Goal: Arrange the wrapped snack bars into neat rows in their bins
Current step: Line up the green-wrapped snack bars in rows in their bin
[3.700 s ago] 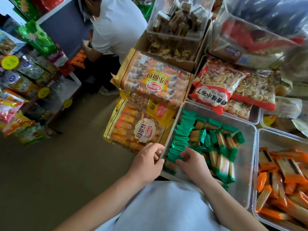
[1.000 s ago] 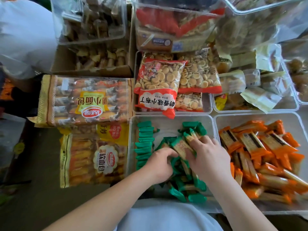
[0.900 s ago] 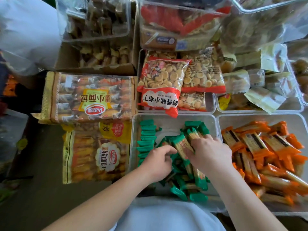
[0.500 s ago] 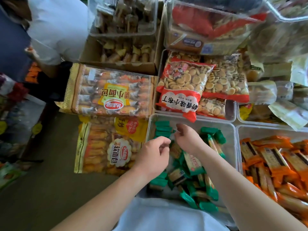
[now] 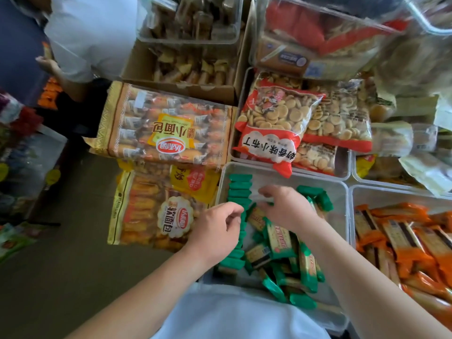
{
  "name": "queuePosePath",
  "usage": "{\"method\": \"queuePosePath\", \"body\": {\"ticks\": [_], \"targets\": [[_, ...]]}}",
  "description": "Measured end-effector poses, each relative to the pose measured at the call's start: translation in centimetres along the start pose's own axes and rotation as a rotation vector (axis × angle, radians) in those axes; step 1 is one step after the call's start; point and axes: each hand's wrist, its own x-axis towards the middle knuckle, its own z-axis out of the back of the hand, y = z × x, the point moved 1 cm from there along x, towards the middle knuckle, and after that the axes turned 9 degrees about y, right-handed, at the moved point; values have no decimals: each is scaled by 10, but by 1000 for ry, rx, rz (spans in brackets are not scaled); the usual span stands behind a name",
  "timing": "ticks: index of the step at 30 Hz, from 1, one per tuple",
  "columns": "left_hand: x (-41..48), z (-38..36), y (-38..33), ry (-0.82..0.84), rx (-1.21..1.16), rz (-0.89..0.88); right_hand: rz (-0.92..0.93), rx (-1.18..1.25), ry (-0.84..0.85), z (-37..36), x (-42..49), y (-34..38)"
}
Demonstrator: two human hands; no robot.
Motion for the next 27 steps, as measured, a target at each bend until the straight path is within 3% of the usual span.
{"method": "queuePosePath", "body": {"ticks": [3,7,13,15,20,27], "targets": [[-3,-7,0,16,-25,-4,-57,-274,168,-20,-2,-4],[-6,-11,-2,34,-39,-20,-54,-299,72,-30,1,-9],[-11,-8,-2,22,-20,-36,-107,-339,59,-30,-7,-12],[-13,-9,-3,27,-5,-39,-101,-261,38,-28,-14,-15],[-15,-24,-15,104,35,-60,-76,223,-164,-19,-45,-32],[15,-64,-35,410,269,-30,-116,565,-502,-21,-100,-52]]}}
